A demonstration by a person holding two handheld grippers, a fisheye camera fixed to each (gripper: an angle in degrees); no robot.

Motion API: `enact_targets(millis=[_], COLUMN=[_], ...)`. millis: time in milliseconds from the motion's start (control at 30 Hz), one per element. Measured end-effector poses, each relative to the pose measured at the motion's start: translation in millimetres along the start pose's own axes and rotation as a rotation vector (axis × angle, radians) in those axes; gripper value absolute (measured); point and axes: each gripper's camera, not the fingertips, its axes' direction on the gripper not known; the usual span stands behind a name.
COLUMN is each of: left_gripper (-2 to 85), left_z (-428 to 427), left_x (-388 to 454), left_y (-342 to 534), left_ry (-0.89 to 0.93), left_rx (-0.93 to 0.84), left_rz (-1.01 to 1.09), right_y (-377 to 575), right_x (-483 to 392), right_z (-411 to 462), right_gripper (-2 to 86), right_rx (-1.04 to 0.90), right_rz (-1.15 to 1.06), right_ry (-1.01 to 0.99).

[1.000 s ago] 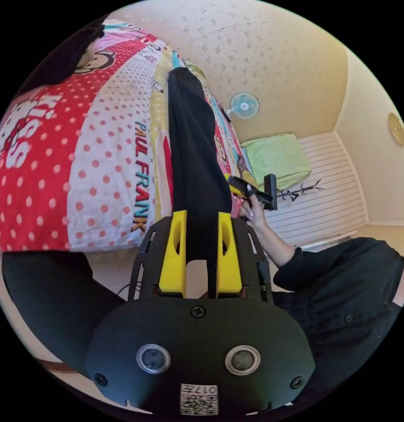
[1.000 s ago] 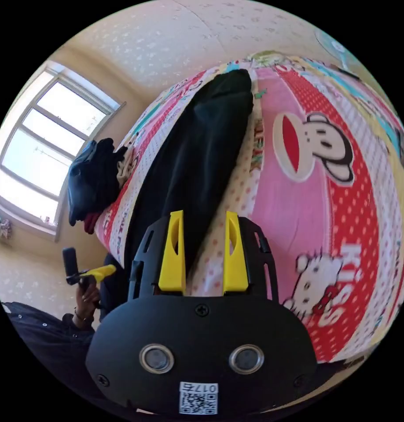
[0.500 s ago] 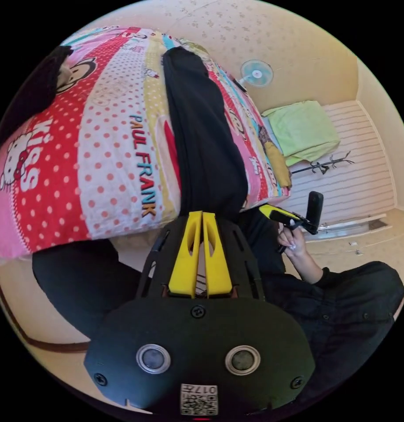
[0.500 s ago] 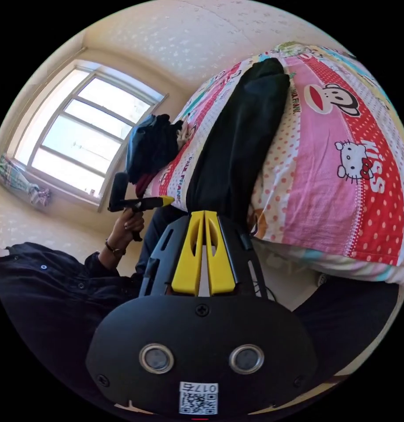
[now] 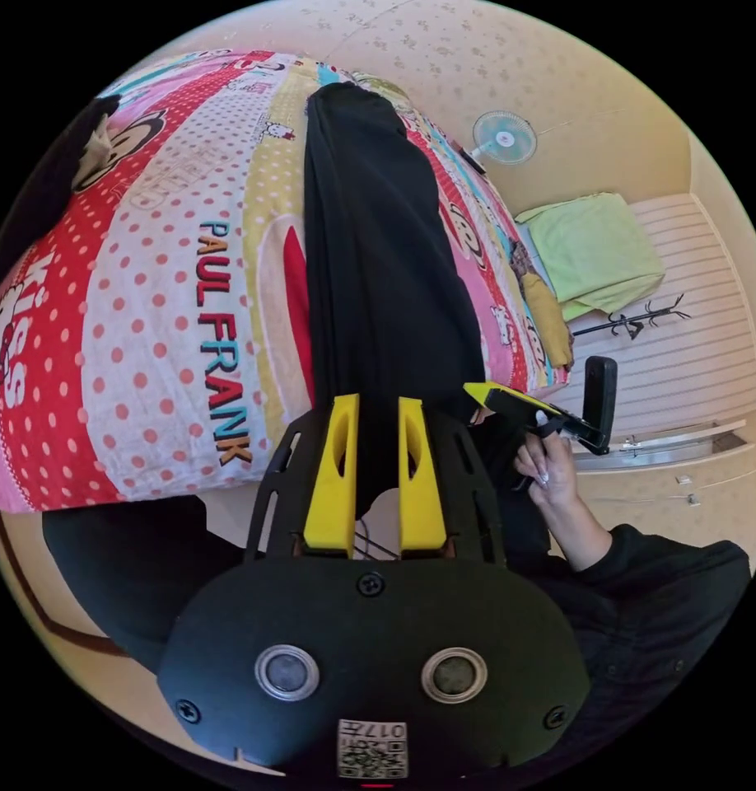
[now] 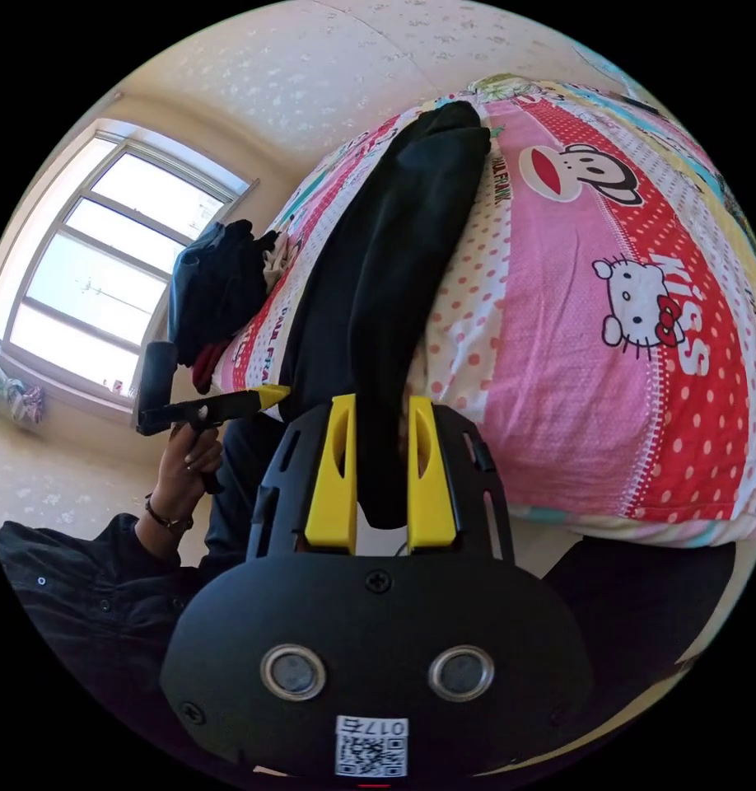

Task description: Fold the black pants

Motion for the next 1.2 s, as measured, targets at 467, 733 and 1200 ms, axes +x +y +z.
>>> enact_targets(millis=[467,733,1200], left_gripper=[-0.6,10.9,4.6], left_z=[-43,-32,20], left_x=[-3,-14,20], left_y=[0,-23,-47], left_ry=[0.085,0.180,0.164], left_rx=[-0.018,0.033,-0.073], left_rz=[0.026,-0.041,-0.047], right_y=[15,-8,-27], right_x=[-29,-12,-3], right_z=[-42,-52,-56], right_gripper=[2.6,9.4,1.4], right_rx=[-0.024,0.025,-0.207], right_rz=[-0.073,0.040,-0.071], right_ry=[-0.228,-0.124,-0.163])
